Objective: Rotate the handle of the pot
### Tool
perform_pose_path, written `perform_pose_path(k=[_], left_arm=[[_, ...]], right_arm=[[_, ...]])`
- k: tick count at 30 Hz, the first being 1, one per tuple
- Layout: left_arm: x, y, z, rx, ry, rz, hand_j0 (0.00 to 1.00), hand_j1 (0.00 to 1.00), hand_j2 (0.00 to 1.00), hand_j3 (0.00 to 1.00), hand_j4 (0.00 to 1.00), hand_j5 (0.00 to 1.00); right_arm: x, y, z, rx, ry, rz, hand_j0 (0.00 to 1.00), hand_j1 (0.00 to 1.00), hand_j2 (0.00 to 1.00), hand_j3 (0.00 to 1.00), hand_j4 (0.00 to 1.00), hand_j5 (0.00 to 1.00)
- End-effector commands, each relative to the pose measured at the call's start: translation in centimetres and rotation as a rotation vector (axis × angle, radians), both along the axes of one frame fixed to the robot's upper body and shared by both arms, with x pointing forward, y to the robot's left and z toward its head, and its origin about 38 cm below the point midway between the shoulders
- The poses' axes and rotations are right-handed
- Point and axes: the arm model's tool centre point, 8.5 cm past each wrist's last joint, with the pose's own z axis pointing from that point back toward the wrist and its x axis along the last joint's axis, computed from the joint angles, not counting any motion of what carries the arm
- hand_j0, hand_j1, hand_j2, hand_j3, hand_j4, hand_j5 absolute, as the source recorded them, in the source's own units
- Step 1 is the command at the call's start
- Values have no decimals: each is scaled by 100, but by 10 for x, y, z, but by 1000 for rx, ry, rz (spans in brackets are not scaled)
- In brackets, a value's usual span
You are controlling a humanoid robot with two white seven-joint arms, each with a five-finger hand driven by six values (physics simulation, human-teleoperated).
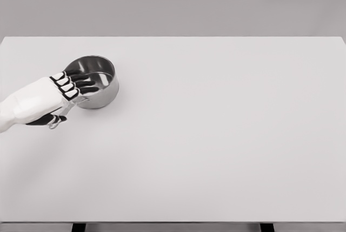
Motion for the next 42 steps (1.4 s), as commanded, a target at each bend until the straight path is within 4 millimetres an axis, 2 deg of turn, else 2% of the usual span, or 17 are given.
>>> perform_pose_path(k=[1,6,12,14,21,24,26,33,37,42], left_arm=[[0,2,2,-1,-2,3,100,100,100,100,100,100],[1,4,2,-8,3,9,100,100,100,100,100,100],[-4,-7,20,-48,-20,-42,100,100,100,100,100,100],[-8,-6,13,-51,2,-41,100,100,100,100,100,100],[-11,-10,12,-81,17,-73,100,100,100,100,100,100],[-9,-9,11,-82,12,-64,100,100,100,100,100,100],[-3,-7,3,-97,17,-39,100,100,100,100,100,100],[-1,-22,-7,-147,20,-46,100,100,100,100,100,100],[4,-16,-16,-159,35,-14,100,100,100,100,100,100],[4,-15,-18,-147,32,-10,100,100,100,100,100,100]], right_arm=[[0,0,0,0,0,0,100,100,100,100,100,100],[0,0,0,0,1,0,100,100,100,100,100,100],[0,0,0,0,0,0,100,100,100,100,100,100],[0,0,0,0,0,2,100,100,100,100,100,100],[0,0,0,0,0,0,100,100,100,100,100,100],[0,0,0,0,0,0,100,100,100,100,100,100],[0,0,0,0,0,0,100,100,100,100,100,100],[0,0,0,0,0,0,100,100,100,100,100,100],[0,0,0,0,0,0,100,100,100,100,100,100],[0,0,0,0,0,0,100,100,100,100,100,100]])
